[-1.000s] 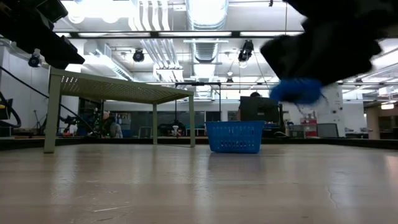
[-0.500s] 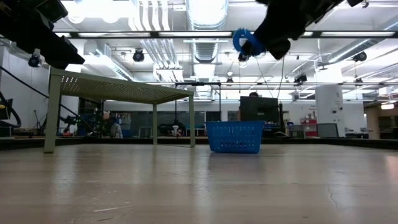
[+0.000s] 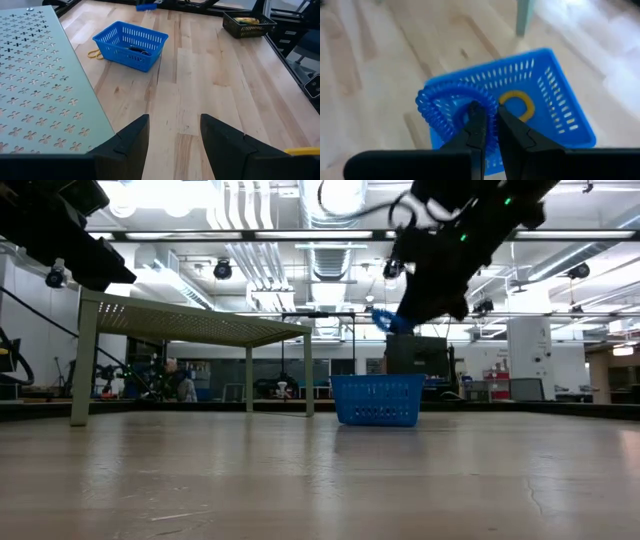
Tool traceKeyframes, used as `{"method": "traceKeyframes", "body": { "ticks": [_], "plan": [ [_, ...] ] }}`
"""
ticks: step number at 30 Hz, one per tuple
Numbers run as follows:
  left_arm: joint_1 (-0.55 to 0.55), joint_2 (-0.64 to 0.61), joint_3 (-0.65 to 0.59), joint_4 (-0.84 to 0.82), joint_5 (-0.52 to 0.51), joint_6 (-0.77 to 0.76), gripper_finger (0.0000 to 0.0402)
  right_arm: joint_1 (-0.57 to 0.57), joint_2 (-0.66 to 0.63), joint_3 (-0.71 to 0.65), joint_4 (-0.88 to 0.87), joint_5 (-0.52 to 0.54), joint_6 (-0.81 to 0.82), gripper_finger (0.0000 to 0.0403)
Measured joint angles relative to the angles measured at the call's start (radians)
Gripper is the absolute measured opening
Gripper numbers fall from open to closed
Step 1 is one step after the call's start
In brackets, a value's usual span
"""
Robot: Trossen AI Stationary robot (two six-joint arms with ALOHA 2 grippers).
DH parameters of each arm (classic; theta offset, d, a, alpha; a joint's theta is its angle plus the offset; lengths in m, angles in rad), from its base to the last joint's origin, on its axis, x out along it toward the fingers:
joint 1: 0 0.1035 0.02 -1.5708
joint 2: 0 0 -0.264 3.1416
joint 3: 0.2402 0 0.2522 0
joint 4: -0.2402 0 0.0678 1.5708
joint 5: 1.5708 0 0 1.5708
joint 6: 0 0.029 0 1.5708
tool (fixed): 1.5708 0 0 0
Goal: Pick & Place Office Desk Supplies
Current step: Put the blue spring keychain into the blue basket
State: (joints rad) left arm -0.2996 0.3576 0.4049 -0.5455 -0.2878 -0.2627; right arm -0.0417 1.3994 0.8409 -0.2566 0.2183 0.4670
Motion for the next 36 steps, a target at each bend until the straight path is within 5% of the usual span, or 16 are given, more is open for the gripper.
{"method": "traceKeyframes", "body": {
  "ticks": [15,36],
  "plan": [
    [0.0,0.006,0.0,-0.002,0.0,0.0,0.0183,-0.115,0.234,0.0,0.102,-0.172,0.17,0.0029],
    [0.0,0.006,0.0,-0.005,0.0,0.0,0.0183,-0.114,0.24,0.0,0.133,-0.196,0.159,0.0029]
  ]
}}
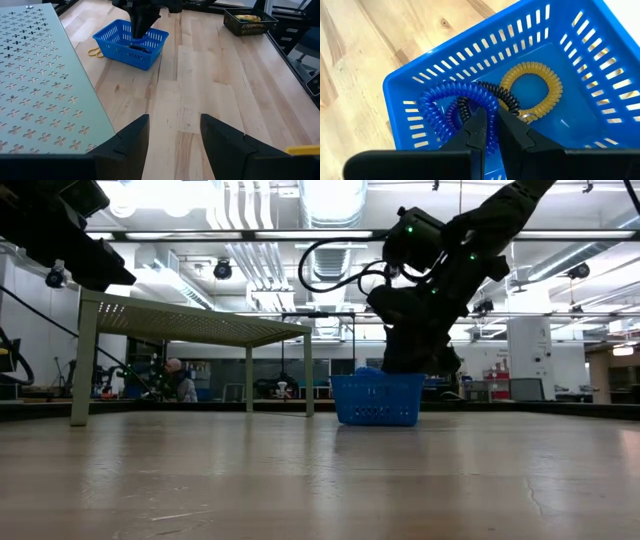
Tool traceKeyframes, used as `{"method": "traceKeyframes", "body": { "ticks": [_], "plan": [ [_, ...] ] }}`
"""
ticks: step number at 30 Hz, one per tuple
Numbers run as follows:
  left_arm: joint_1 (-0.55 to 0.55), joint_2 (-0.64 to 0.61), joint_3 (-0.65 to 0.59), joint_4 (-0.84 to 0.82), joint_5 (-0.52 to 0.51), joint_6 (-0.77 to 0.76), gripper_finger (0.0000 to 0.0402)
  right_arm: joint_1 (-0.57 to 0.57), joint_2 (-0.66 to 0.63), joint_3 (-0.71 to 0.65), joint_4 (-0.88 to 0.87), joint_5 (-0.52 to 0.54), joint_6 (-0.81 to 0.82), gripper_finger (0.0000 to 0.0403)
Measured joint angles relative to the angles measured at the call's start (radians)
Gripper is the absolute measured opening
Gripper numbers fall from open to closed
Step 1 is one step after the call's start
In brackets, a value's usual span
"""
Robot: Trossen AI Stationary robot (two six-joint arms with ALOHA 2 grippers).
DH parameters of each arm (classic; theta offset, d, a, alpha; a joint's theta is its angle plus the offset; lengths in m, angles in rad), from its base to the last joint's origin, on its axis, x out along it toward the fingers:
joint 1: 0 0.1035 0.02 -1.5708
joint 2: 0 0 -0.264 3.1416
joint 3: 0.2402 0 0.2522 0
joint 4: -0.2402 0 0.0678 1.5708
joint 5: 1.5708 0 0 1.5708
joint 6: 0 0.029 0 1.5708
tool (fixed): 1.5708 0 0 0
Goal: Pick & Place Office Desk Supplies
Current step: Put the blue spring keychain into the blue basket
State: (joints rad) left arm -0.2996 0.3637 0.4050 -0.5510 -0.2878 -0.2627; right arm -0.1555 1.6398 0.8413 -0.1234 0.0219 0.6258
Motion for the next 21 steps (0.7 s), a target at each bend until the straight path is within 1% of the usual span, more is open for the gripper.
{"method": "traceKeyframes", "body": {
  "ticks": [4,6,11,16,21],
  "plan": [
    [0.0,0.0,0.0,0.0,0.0,0.0,0.0183,0.0,-0.001,0.0,-0.005,0.0,0.003,0.0031],
    [0.0,0.0,0.0,0.0,0.0,0.0,0.0183,0.0,-0.001,0.0,-0.005,0.0,0.02,0.0039],
    [0.0,0.0,0.0,0.0,0.0,0.0,0.0183,0.0,-0.001,0.0,-0.007,0.003,0.131,0.0084],
    [0.0,0.0,0.0,0.0,0.0,0.0,0.0183,0.0,-0.001,0.0,-0.008,0.003,0.134,0.0131],
    [0.0,0.0,0.0,0.0,0.0,0.0,0.0183,0.0,-0.002,0.0,-0.015,0.004,0.131,0.016]
  ]
}}
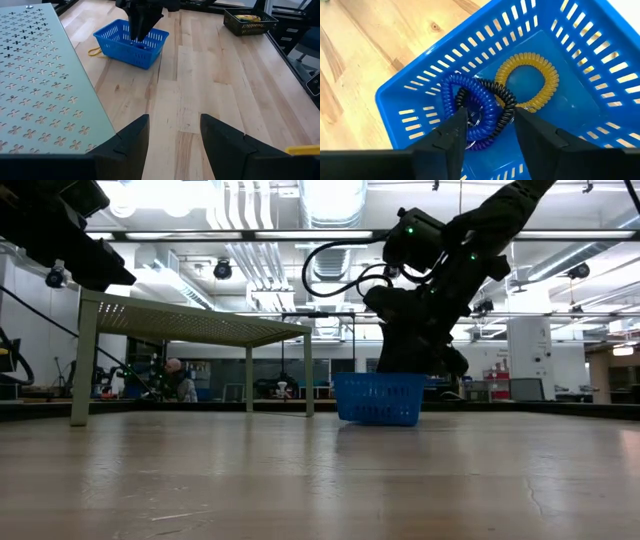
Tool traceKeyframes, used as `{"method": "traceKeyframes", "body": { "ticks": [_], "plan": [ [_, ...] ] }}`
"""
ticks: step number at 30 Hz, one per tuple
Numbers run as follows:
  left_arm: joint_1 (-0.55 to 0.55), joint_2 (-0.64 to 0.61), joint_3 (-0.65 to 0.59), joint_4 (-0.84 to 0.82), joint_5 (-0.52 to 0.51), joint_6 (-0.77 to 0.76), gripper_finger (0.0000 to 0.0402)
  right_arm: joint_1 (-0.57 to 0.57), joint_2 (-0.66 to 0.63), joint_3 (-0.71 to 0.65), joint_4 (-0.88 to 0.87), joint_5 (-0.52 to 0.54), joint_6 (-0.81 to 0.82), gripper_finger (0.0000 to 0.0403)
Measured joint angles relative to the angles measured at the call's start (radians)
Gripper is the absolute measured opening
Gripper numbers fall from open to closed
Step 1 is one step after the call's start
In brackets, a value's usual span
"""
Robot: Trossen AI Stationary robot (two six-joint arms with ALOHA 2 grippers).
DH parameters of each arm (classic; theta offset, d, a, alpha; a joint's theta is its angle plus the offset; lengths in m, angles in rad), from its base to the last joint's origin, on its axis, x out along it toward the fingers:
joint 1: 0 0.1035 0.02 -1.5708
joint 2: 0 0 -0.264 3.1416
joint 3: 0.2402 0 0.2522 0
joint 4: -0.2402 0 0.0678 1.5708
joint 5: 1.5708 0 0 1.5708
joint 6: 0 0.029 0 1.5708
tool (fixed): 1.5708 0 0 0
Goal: Pick & Place Office Desk Supplies
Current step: Put the blue spring keychain into the blue basket, then put the blue basket on the shelf
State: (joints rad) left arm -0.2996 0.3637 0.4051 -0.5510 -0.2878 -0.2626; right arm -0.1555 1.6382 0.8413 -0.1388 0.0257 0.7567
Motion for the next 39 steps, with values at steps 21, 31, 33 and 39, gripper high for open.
{"method": "traceKeyframes", "body": {
  "ticks": [21,31,33,39],
  "plan": [
    [0.0,0.0,0.0,0.0,0.0,0.0,0.0183,0.0,-0.092,0.031,0.053,0.0,-0.192,0.015],
    [0.0,0.001,0.0,0.0,0.0,0.0,0.0183,0.021,-0.209,0.032,0.254,-0.024,-0.349,0.0121],
    [0.0,0.0,0.0,0.0,0.0,0.0,0.0183,0.028,-0.246,0.032,0.304,-0.025,-0.394,0.0101],
    [0.0,0.0,0.0,0.0,0.0,0.0,0.0183,0.056,-0.369,0.032,0.362,-0.026,-0.546,0.0038]
  ]
}}
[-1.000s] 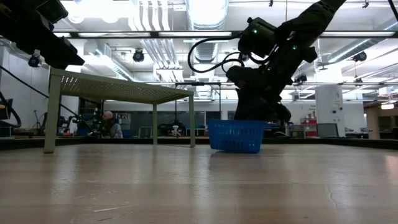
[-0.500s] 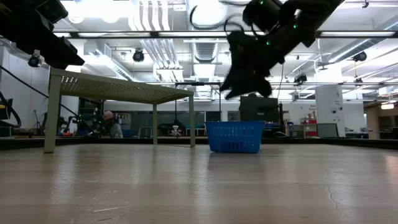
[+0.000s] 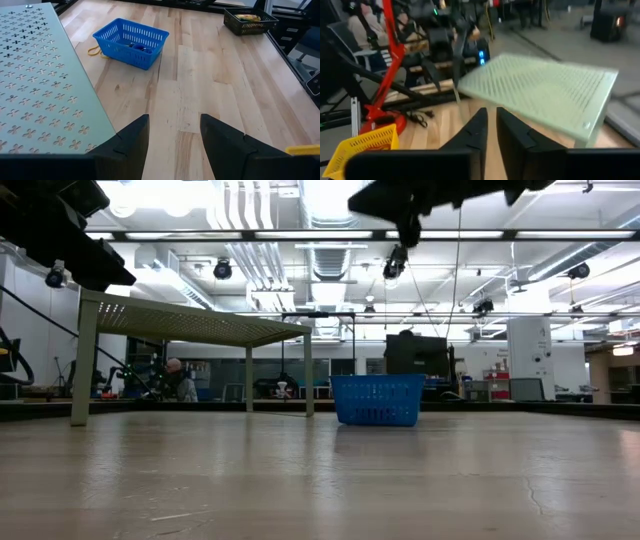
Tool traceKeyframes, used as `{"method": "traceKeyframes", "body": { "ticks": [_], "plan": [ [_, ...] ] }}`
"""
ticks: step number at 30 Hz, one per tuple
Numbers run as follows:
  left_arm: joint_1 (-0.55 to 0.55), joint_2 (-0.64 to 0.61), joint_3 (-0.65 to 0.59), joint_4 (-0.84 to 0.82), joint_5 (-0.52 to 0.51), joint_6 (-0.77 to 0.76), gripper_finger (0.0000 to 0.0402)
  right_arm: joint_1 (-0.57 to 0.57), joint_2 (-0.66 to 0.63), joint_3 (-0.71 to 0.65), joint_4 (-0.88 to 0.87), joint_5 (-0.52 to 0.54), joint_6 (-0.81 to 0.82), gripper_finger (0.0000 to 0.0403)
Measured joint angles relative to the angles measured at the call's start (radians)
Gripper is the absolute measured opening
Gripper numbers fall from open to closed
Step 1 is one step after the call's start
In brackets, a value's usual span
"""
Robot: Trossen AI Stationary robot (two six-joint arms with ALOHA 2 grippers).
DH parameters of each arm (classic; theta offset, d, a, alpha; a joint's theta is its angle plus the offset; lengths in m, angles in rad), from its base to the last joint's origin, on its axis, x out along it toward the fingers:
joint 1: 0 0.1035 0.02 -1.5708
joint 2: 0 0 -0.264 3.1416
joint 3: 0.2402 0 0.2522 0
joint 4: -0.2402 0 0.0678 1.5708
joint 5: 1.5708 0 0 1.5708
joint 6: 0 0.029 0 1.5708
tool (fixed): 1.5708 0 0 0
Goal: Pick & Place Office Desk Supplies
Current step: Put the blue basket on the shelf
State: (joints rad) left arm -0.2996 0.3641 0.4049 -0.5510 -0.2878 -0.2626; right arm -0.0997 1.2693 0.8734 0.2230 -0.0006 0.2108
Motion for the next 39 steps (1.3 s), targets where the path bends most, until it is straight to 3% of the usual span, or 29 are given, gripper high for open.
{"method": "traceKeyframes", "body": {
  "ticks": [4,9,16,21,24,30,36,39],
  "plan": [
    [0.0,0.0,0.0,0.0,0.0,0.0,0.0183,0.002,-0.081,-0.006,-0.001,0.001,-0.072,0.0012],
    [0.0,0.0,0.0,0.0,0.0,0.0,0.0183,0.002,-0.16,-0.019,-0.009,0.001,-0.166,0.0009],
    [0.0,0.0,0.0,0.0,0.0,0.0,0.0183,0.001,-0.195,-0.024,-0.065,0.039,-0.143,0.0008],
    [0.0,0.0,0.0,0.0,0.0,0.0,0.0183,0.001,-0.197,-0.023,-0.186,0.263,-0.101,0.0008],
    [0.0,0.0,0.0,0.0,0.0,0.0,0.0183,-0.001,-0.195,0.022,-0.308,0.322,-0.136,0.0008],
    [0.0,0.0,0.0,0.0,0.0,0.0,0.0183,-0.012,-0.189,0.104,-0.58,0.315,-0.189,0.0008],
    [0.0,0.0,0.0,0.0,0.0,0.0,0.0183,-0.041,-0.187,0.116,-0.645,0.302,-0.053,0.0008],
    [0.0,0.0,0.0,0.0,0.0,0.0,0.0183,-0.083,-0.173,0.12,-0.708,0.23,-0.029,0.0008]
  ]
}}
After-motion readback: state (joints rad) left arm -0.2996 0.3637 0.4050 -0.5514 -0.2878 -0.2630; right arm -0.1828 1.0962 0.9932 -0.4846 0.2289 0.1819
